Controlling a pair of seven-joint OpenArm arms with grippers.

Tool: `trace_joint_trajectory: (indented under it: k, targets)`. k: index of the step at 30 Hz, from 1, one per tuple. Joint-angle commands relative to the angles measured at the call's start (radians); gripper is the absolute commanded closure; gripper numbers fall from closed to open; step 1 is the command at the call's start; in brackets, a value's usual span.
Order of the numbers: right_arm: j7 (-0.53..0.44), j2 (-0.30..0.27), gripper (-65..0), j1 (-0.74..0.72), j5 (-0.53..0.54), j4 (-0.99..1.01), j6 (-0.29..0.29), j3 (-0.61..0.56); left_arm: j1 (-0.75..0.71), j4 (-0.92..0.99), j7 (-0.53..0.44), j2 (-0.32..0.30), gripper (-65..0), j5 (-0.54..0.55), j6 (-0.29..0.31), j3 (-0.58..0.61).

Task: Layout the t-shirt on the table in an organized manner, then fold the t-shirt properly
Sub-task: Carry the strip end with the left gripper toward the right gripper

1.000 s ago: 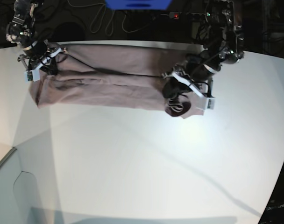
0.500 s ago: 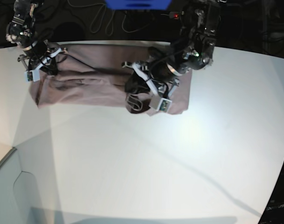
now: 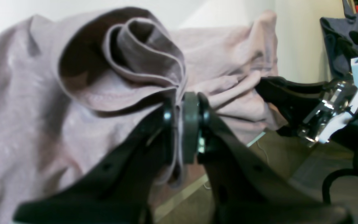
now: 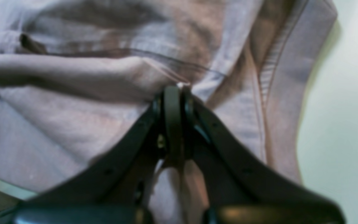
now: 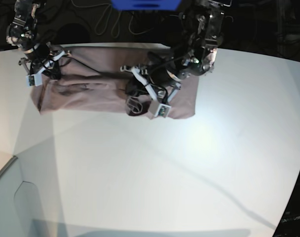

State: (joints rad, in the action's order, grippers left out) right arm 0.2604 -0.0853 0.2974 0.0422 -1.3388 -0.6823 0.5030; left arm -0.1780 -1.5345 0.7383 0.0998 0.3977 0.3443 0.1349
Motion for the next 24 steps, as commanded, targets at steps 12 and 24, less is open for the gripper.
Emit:
trace_joint_trajectory:
  k: [12,24]
  targets:
    - [0.012,-0.006,0.0,0.003,-0.008,-0.008,-0.016,0.003,0.027,-0.013,-0.013,0.015,-0.2,0.013,0.006,0.042]
    - [0.012,-0.006,0.0,0.003,-0.008,-0.008,-0.016,0.003,0.048,-0.036,-0.007,0.011,-32.5,0.023,0.016,0.118]
